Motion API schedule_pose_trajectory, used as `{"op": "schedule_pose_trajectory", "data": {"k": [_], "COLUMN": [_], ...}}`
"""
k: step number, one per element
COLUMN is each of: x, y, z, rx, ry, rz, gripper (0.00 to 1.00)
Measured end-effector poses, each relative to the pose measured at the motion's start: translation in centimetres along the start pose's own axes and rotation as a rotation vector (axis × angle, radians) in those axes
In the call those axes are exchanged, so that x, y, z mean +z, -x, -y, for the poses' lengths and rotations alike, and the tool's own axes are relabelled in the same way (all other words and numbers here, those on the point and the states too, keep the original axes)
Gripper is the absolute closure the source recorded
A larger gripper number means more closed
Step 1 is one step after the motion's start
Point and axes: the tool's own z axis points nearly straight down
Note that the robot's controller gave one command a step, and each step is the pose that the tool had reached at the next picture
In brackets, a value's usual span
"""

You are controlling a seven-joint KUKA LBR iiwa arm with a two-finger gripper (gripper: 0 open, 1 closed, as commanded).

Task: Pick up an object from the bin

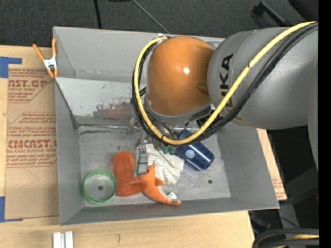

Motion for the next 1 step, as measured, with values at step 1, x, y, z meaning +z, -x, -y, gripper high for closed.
{"op": "schedule_pose_trajectory", "data": {"k": [1], "x": [-0.47], "y": [0.14], "z": [0.10], "rx": [0.003], "ry": [0.002], "rz": [0.008], "gripper": [0.00]}}
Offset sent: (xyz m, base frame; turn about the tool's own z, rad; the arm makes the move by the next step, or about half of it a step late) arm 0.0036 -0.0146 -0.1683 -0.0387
